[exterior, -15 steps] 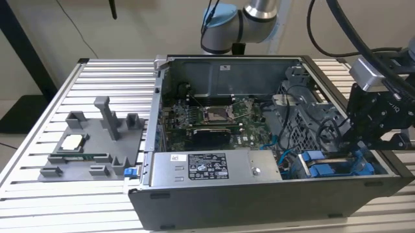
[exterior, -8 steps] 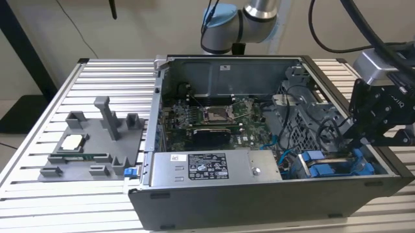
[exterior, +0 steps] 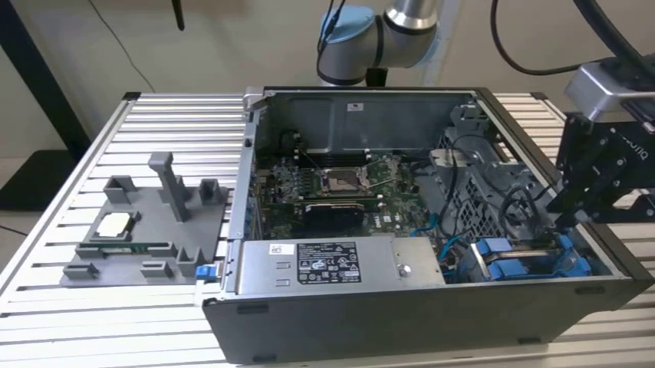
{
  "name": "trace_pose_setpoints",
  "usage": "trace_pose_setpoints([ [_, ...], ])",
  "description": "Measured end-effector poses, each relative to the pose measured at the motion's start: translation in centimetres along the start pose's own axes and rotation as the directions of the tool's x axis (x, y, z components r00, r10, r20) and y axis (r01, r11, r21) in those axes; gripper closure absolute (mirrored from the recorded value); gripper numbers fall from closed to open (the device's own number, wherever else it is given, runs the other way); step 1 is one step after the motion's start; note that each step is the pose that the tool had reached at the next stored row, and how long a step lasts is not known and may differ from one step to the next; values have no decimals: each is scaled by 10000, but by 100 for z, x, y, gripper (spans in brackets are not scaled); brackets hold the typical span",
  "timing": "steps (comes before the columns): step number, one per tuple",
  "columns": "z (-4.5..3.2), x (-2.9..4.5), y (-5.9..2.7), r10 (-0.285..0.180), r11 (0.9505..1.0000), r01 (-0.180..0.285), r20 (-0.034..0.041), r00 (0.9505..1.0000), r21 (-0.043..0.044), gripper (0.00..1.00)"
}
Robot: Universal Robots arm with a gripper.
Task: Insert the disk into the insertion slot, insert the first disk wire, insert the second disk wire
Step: 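Insert the first disk wire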
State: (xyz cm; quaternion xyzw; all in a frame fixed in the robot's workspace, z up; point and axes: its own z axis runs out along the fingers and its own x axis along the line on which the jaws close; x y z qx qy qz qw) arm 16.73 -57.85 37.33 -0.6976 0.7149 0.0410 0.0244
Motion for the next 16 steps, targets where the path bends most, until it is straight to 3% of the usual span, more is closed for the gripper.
trace_pose_setpoints([
  [16,-17,-2,-1,-4,10000,4,-2,10000,28,73],
])
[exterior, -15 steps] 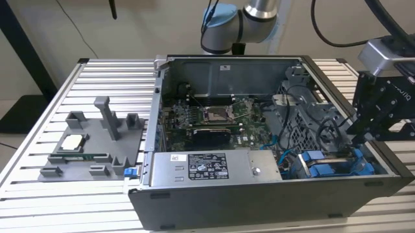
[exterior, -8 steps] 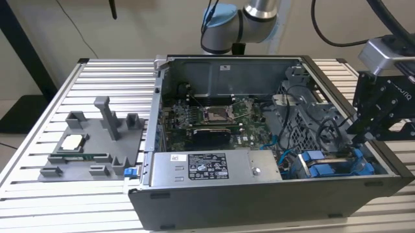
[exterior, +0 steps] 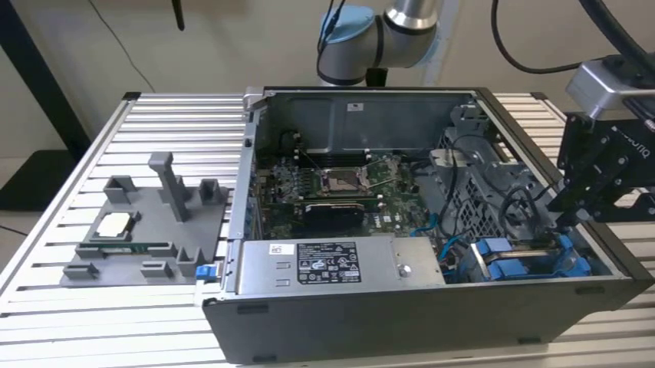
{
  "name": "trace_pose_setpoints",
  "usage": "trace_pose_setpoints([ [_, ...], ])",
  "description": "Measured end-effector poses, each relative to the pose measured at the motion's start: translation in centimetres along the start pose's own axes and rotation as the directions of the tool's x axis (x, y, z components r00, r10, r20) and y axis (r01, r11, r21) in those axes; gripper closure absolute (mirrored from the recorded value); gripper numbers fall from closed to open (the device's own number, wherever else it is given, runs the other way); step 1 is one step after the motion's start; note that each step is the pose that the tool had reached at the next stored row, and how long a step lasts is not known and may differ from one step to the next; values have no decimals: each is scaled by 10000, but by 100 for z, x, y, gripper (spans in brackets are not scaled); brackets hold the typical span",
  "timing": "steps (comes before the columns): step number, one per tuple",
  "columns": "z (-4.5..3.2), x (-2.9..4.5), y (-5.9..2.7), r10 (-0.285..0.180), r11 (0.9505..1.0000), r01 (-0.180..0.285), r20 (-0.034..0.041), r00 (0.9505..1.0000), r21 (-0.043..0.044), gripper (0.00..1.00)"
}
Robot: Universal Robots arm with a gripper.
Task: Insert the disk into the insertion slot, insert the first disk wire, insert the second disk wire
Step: 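Insert the first disk wire, then insert the second disk wire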
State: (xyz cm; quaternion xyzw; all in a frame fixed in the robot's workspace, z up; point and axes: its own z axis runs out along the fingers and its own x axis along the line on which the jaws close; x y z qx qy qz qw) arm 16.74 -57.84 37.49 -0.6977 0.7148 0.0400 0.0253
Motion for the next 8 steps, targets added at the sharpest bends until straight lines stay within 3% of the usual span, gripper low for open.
trace_pose_setpoints([
  [8,-1,-5,-23,1,10000,-1,0,10000,8,73],
])
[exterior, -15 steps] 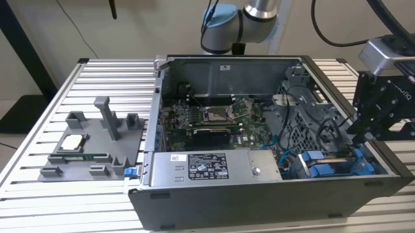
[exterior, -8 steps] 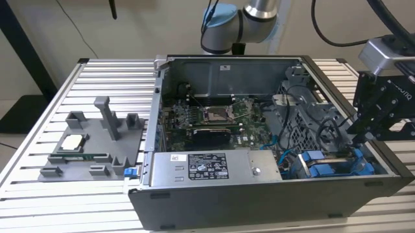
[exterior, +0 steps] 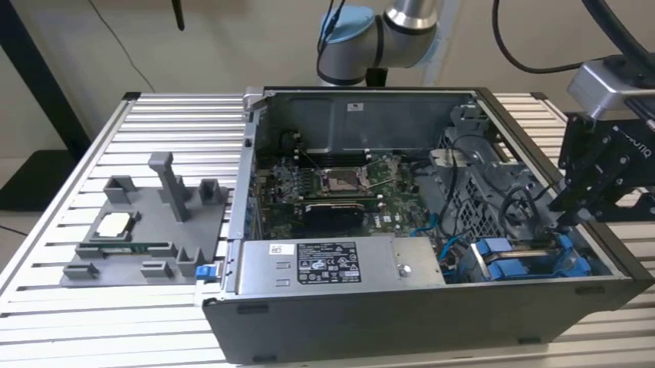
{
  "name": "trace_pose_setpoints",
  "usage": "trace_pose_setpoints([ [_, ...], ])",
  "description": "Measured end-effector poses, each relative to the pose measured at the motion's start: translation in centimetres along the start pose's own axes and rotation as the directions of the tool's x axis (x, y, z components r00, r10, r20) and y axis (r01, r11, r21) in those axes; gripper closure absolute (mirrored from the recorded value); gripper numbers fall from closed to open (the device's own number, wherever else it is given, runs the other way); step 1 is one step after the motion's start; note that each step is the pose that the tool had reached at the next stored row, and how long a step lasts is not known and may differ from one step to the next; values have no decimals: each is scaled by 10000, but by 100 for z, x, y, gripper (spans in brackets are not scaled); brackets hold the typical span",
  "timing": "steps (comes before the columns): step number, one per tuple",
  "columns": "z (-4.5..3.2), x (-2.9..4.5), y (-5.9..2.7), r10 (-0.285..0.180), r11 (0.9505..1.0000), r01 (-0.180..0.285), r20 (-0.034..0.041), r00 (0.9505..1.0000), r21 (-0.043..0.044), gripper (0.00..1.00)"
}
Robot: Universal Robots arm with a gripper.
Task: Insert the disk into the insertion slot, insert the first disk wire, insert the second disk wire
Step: 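Insert the second disk wire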
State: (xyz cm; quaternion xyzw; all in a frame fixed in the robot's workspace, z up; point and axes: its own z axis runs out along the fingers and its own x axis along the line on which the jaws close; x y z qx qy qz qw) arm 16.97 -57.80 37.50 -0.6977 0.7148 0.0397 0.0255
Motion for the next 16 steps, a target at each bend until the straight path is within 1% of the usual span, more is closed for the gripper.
trace_pose_setpoints([
  [4,-5,-5,-36,0,10000,0,2,10000,-5,73],
  [8,-23,-12,-84,3,10000,-3,-1,10000,-30,73],
  [16,-128,-29,-130,9,9999,-9,0,10000,-100,73],
])
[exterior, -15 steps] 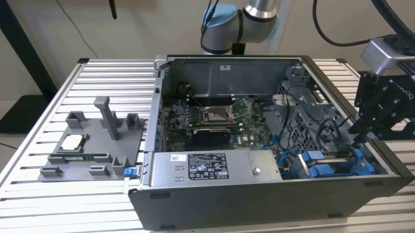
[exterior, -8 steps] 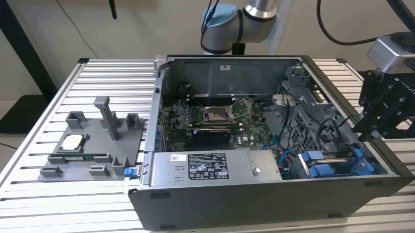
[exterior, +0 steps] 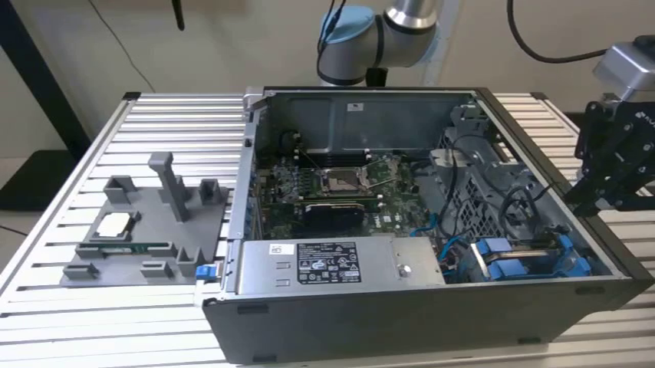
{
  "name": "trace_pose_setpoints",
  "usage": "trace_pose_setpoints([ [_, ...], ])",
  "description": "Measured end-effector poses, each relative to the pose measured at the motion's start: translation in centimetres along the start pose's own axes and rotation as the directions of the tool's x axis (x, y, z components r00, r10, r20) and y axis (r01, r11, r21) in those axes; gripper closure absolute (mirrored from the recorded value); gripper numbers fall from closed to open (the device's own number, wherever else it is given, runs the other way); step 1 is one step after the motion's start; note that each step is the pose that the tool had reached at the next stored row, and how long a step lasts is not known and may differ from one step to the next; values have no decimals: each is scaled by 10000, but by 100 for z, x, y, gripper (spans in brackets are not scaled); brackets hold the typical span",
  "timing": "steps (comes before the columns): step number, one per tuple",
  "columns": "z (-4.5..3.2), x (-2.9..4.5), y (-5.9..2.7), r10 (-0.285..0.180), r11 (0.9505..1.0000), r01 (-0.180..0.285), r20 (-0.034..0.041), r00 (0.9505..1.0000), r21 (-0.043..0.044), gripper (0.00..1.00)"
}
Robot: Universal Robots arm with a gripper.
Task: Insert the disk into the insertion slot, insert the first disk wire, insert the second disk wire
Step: 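Insert the second disk wire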
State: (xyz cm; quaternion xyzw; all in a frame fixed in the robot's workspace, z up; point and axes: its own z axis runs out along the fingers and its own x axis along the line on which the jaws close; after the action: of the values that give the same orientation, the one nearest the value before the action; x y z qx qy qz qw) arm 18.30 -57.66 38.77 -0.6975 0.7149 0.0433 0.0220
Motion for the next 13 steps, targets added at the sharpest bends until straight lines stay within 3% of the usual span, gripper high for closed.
trace_pose_setpoints([
  [3,-39,-5,-8,1,10000,-1,0,10000,-16,73],
  [13,-58,-11,-16,2,10000,-2,0,10000,-17,73],
])
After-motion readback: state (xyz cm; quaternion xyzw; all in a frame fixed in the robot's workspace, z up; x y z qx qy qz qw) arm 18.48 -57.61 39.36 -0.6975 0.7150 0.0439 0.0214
